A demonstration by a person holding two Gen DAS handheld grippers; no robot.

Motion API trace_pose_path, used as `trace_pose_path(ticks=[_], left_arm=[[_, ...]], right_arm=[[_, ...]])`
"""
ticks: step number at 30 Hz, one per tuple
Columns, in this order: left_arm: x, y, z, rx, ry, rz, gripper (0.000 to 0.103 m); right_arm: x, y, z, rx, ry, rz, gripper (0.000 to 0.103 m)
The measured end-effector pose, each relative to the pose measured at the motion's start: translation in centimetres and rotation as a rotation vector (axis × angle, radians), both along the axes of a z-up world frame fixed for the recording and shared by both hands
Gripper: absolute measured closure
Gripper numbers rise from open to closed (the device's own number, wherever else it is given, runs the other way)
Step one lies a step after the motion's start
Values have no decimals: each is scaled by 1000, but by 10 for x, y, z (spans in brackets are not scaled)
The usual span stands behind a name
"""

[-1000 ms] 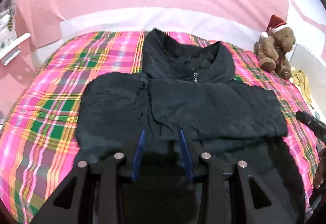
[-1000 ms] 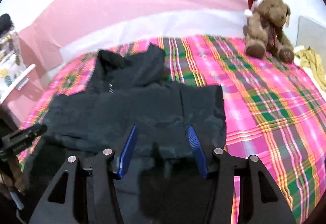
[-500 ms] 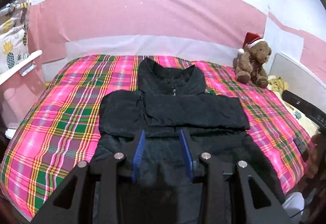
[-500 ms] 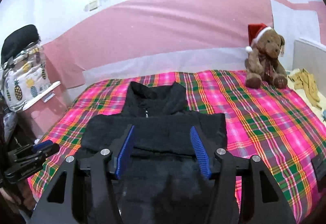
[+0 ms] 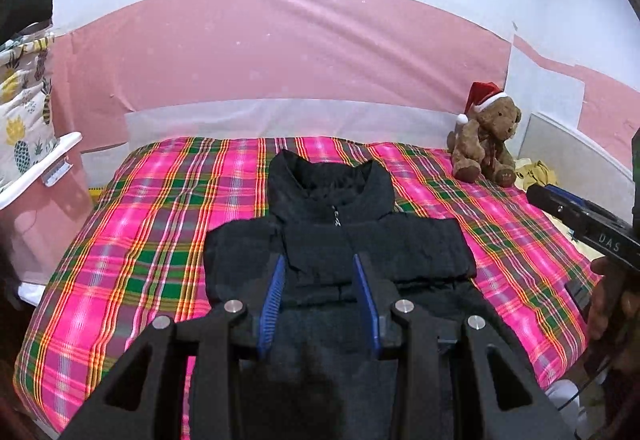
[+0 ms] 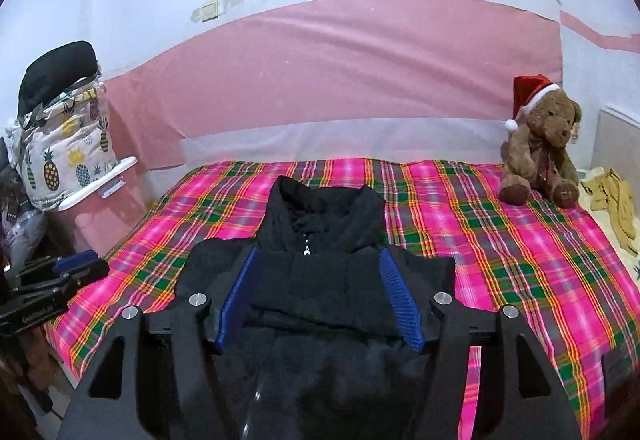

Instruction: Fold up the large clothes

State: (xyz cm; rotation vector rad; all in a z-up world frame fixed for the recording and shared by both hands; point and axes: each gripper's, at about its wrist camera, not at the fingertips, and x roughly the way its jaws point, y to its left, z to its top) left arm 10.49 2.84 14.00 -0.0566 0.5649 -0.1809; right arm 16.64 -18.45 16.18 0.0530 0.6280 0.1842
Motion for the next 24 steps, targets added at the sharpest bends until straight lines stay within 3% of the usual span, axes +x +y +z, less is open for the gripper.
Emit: trace_pose_path(ticks=[4, 11, 16, 24], left_arm=[[32, 1, 8, 4, 11, -9, 65], [127, -2, 0, -8, 87, -12, 63], [209, 2, -26, -18, 161, 25, 63], [336, 12, -89, -35, 286, 103, 61]], right_arm=[[37, -4, -3, 11, 41, 30, 40], [123, -20, -35, 32, 163, 29, 40], [192, -29, -74, 8, 234, 18, 40], [293, -58, -150, 60, 359, -36, 40]])
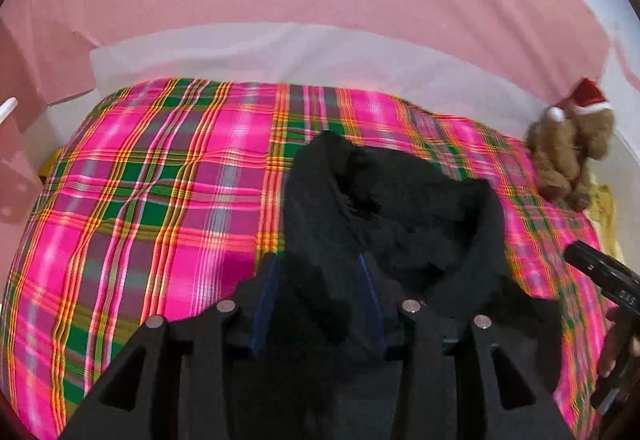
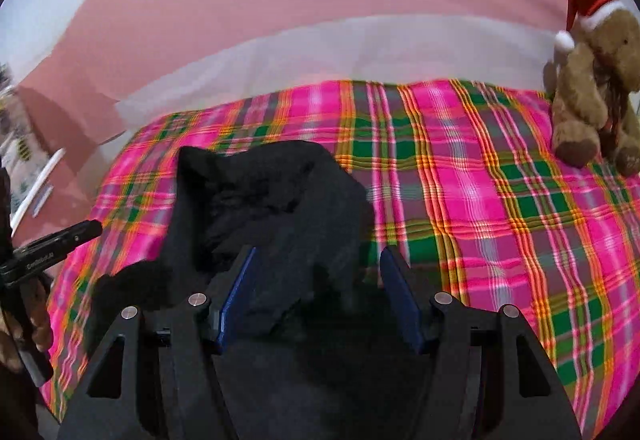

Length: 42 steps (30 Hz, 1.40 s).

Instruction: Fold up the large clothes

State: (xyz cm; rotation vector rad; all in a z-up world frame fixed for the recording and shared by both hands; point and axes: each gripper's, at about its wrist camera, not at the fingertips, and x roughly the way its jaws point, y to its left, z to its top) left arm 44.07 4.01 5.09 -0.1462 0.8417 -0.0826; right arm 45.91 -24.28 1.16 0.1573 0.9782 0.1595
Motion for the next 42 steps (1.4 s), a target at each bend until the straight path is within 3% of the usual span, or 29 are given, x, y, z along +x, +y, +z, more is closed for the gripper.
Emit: trace_pose_path(ticks=[7, 15, 16, 17, 18, 19, 24, 31, 34, 37, 39, 42], left_arm=[[81, 0, -43, -51, 55, 26, 57], [133, -9, -83, -15, 101, 42, 57], [137, -10, -86, -10, 105, 46, 64], [138, -11, -89, -9, 104, 50, 75], [140, -12, -92, 7, 121, 58, 102], [142, -11, -94, 16, 141, 63, 103], [111, -11, -62, 38, 23, 68, 103], [35, 13, 8, -69, -132, 67, 103], [15, 15, 19, -94, -141, 34, 103], [20, 13, 9, -106, -70, 16, 103], [35, 10, -3, -106, -16, 8, 94], [57, 10, -22, -134, 33, 19, 62]], right_arm=[[67, -7, -46, 43, 59, 10, 40], [116, 3, -92, -59, 117, 31, 40], [120, 4, -98, -81, 136, 31, 42], [122, 6, -100, -93, 142, 30, 50], [122, 8, -100, -103, 141, 31, 73], [120, 11, -98, -116, 132, 35, 87], [95, 22, -59, -108, 18, 61, 91], [26, 29, 8, -26, -114, 76, 91], [1, 38, 20, -13, -137, 104, 91], [-14, 45, 18, -34, -119, 118, 91], [-11, 44, 10, -41, -94, 110, 91], [-6, 36, -4, -28, -66, 97, 91]])
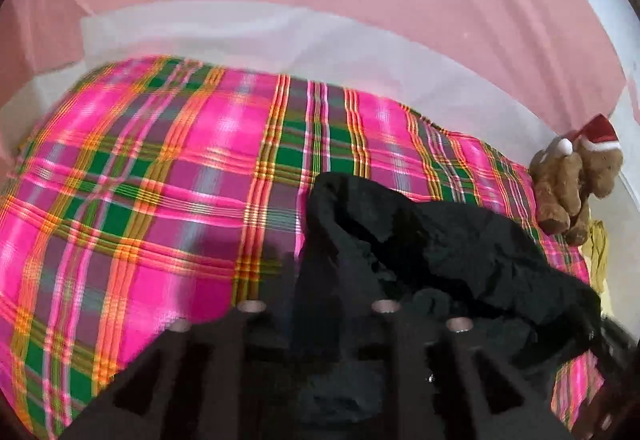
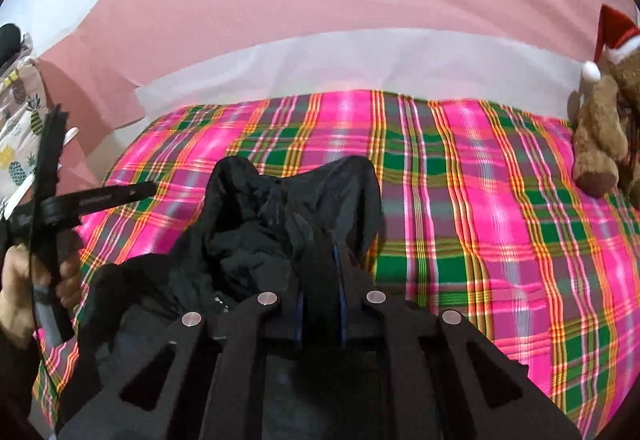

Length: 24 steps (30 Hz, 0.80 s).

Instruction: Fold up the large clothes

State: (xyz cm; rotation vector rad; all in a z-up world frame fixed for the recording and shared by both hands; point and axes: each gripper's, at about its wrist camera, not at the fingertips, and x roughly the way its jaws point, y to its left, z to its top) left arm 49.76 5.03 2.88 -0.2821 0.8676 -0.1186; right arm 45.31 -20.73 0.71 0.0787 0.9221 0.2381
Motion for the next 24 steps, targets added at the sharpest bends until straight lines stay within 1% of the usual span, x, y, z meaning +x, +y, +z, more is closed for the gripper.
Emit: trace_pose_path(ticks=[1, 2, 5, 6, 8, 10, 11, 12, 13, 14, 15, 17, 19, 21, 22, 24], left_arm=[[10, 0, -7, -7, 10, 4, 57], [23, -2, -15, -18, 27, 2, 56], [62, -9, -45, -43, 123, -3, 56], [74, -14, -55, -36, 144, -10, 56], [91, -23, -67, 19, 151, -5, 56], [104, -30, -74, 70, 134, 1, 56], [109, -32, -77, 97, 134, 12, 59], [113, -34, -80, 125, 143, 26, 81], [117, -36, -83, 137, 159, 24, 100], [116, -39, -84, 163, 160, 27, 100], [110, -42, -78, 191, 118, 30, 101], [89, -43, -58, 196, 19, 34, 101], [62, -36, -30, 159, -69, 41, 101], [24, -27, 5, 123, -163, 42, 101], [8, -21, 18, 101, -198, 39, 101], [-36, -10, 45, 49, -275, 18, 101]], right_arm=[[3, -3, -5, 4, 3, -3, 91], [6, -6, -10, 9, 4, -3, 91], [9, -14, -23, 30, 7, -4, 91], [10, -16, -27, 39, 5, 1, 91], [10, -19, -33, 49, 5, 5, 91], [12, -21, -38, 54, 5, 12, 91], [13, -22, -40, 52, 7, 13, 91], [13, -22, -41, 53, 7, 13, 91], [14, -22, -42, 53, 7, 13, 91], [14, -23, -42, 51, 6, 9, 91], [15, -23, -41, 49, 6, 6, 91], [14, -25, -39, 47, 2, -4, 91], [10, -28, -33, 50, -8, -20, 91], [3, -30, -25, 69, -20, -41, 91], [0, -31, -20, 77, -27, -50, 91], [-12, -34, -8, 107, -45, -67, 91]])
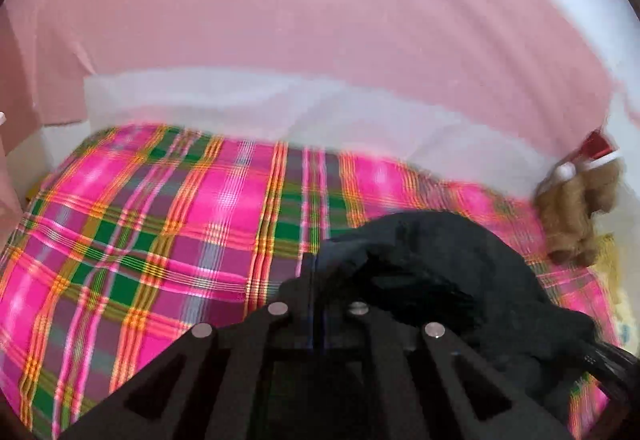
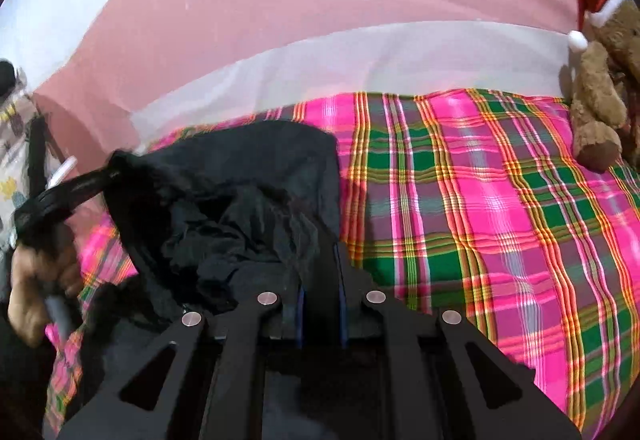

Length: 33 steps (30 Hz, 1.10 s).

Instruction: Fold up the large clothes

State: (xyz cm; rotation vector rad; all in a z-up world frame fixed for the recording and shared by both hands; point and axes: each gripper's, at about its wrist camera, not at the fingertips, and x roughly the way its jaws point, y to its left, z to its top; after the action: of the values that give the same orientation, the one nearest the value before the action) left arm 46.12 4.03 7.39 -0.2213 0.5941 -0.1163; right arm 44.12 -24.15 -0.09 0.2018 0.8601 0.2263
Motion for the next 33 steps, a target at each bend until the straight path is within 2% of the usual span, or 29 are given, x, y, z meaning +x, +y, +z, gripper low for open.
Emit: trace_pose_path(ticks=[3, 7, 10, 15, 20, 22, 27, 29, 33], left_arm=[[-60, 19, 13, -63, -50, -32, 101], [-123, 31, -2, -80, -39, -47, 101], [-158, 41, -31, -97, 20, -27, 100], [-187, 51, -75, -108, 149, 8, 98], [-224, 49, -99, -48, 242, -7, 94], [-242, 50, -101, -35, 258, -19, 92], [-274, 64, -93, -15, 272, 9, 92], [-279, 68, -78, -19, 234, 21, 92], [-254, 52, -44, -64, 134, -26, 92]], right_arm=[[-25, -5, 17, 48, -26, -22, 91], [-74, -2, 25, 97, -16, -30, 91], [-105, 1, 18, 105, 11, -24, 91], [-150, 5, -12, 97, 102, -10, 91], [-179, 3, -31, 60, 169, 8, 85], [-191, 2, -33, 33, 183, 14, 79], [-216, -5, -24, 38, 191, 27, 78], [-217, -4, -13, 38, 159, 23, 78], [-193, 12, 11, 72, 69, 33, 78]])
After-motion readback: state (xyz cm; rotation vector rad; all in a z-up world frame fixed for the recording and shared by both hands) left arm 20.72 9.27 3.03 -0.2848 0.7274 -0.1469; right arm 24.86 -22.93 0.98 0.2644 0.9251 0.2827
